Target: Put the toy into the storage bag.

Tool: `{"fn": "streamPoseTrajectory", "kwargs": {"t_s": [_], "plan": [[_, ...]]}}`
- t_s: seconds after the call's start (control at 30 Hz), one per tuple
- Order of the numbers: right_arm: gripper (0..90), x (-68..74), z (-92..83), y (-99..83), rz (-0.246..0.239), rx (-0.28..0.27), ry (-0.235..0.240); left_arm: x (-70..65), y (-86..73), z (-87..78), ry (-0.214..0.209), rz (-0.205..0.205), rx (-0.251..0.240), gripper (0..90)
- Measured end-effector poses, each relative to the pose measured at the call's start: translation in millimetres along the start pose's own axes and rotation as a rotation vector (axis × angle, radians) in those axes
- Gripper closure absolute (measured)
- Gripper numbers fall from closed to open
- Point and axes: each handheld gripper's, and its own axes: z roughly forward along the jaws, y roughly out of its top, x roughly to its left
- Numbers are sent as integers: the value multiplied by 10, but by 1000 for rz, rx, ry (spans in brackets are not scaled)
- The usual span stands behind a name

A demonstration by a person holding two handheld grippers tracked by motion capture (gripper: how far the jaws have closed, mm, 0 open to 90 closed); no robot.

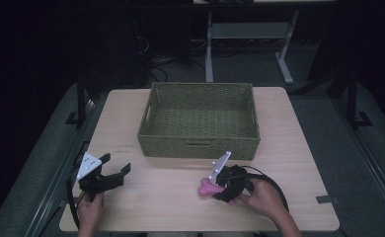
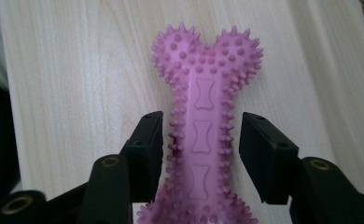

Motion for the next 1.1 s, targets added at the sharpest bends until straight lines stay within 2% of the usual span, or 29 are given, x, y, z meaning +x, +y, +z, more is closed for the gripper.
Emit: {"fn": "streamPoseTrajectory", "kwargs": {"t_s": [0.37, 0.5, 0.67, 0.87, 0.93, 1.07, 1.1], "plan": [[562, 9, 62, 11, -26, 28, -2, 15, 0, -4, 1, 3, 0, 133], [578, -15, 47, 0, -17, 24, 20, 20, 0, -8, 2, -2, 0, 133], [580, -91, -45, -30, 8, -29, 68, 17, 0, -13, 1, -3, -2, 133], [580, -146, -168, 5, 1, -55, 84, 8, 4, -19, 4, 2, -3, 133], [580, -181, -214, 17, 7, -73, 105, 10, 4, -22, 5, 0, -8, 133], [579, -230, -296, 49, 8, -91, 115, 29, 1, -25, 8, -3, -6, 133], [579, -265, -332, 63, 13, -103, 134, 29, 1, -27, 9, -1, -7, 133]]}}
